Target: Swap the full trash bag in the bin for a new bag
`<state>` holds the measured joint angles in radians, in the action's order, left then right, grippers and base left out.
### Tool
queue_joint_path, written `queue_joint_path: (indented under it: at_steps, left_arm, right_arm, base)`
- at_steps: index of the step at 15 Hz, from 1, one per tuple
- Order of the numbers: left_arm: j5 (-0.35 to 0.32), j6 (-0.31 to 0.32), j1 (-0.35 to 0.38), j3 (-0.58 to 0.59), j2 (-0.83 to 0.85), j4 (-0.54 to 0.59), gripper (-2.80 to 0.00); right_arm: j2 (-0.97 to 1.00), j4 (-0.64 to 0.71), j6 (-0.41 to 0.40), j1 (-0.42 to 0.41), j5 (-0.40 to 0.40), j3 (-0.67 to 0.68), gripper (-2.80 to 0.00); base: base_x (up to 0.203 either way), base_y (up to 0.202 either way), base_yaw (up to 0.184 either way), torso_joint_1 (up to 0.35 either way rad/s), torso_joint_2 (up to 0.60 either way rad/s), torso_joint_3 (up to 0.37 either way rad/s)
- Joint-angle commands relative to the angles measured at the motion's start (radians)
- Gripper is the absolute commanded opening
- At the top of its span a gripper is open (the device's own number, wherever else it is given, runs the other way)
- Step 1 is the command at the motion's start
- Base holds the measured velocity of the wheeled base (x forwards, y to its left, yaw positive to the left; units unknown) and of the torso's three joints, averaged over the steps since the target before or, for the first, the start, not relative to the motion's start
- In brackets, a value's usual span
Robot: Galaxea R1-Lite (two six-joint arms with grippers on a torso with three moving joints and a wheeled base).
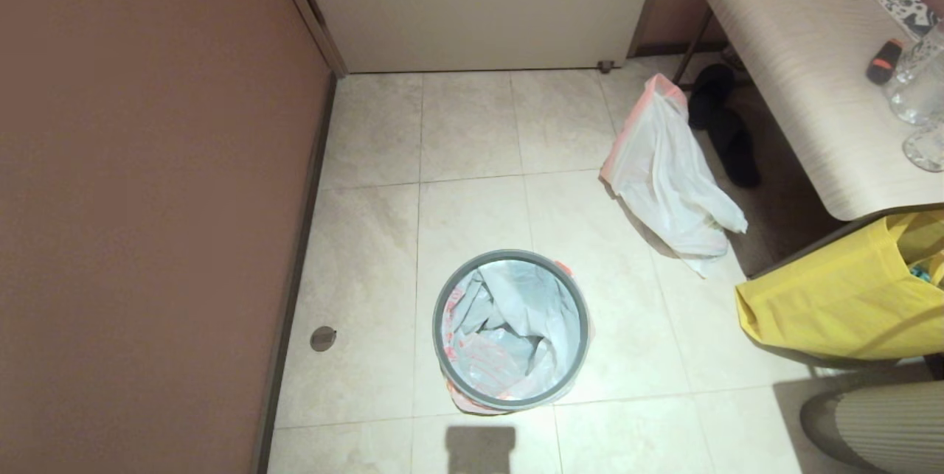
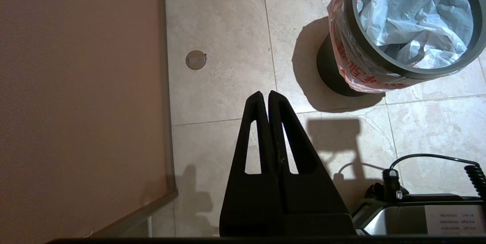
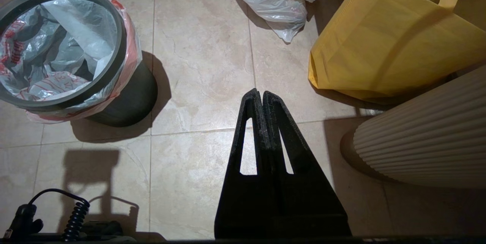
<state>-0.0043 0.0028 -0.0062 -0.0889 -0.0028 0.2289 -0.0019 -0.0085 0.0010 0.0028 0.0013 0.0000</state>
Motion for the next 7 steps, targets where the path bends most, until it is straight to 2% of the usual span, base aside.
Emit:
queue_joint_path:
  at_steps: [1,7]
  left_arm:
    - [0.000,0.000,0.000,0.000,0.003,0.001,-2.80]
    - [0.000,0.000,0.000,0.000,0.003,0.001,-2.80]
  right_arm:
    - [0.002,-0.001,0.002,0.000,0.000,0.000,-2.80]
    - [0.002,0.001,0.003,0.000,-0.001,0.000,-2.80]
  base:
    - [0.000,0.000,0.000,0.000,0.00,0.000]
    - [0.000,0.000,0.000,0.000,0.00,0.000]
